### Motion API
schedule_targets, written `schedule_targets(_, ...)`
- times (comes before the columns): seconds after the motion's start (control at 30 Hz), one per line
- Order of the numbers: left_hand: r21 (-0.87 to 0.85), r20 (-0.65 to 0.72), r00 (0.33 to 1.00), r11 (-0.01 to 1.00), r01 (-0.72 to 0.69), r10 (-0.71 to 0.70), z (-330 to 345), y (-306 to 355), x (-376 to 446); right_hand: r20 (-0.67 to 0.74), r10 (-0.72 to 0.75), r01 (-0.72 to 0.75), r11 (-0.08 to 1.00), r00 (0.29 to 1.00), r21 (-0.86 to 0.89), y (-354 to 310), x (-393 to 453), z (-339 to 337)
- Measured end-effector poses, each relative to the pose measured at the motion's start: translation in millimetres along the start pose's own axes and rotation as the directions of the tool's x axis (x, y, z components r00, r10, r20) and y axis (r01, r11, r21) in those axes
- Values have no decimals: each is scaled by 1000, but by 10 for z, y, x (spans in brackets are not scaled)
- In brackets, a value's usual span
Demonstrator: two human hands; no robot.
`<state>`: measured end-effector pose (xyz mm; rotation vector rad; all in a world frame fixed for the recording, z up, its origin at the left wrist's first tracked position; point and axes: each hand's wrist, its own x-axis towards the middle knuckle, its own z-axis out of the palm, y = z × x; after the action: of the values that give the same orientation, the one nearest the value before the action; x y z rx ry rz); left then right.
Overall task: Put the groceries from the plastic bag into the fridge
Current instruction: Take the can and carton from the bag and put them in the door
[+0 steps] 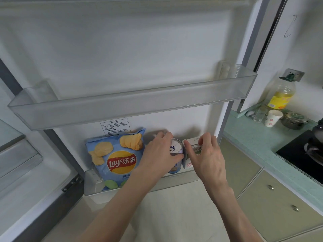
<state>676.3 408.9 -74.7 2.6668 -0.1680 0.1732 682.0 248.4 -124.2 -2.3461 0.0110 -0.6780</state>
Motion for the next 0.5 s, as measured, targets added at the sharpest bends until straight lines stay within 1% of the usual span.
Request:
schedule_targets(0.07, -1, -8, 1000, 1000, 8, -8, 13, 9, -16, 8, -3, 3, 1000, 1000, -2, 9, -2, -13)
schedule_targets(0.17, 3, -62, 998, 1000, 9, -9, -13, 21, -59, -2, -28, 28, 999, 1000, -34, 15, 0, -50)
schedule_targets(0.27, 9, -111, 994, 1000, 7, -6, -111, 29, -158, -21, -82, 81, 995, 996, -50, -22, -12, -98)
schedule_targets(0.33, 16, -149, 989, 1000, -20, 22, -175, 10, -241, -18, -132, 131, 991, 991, -32, -64, -38, -130)
schedule_targets(0.4, 10, -185, 981, 998, -66, 66, -215, -31, -343, 19, -189, 189, 981, 982, -28, -105, -110, -174)
schedule_targets(0.5, -3, -258, 956, 989, -147, 142, -269, -116, -509, 69, -264, 268, 961, 962, -69, -211, -254, -318)
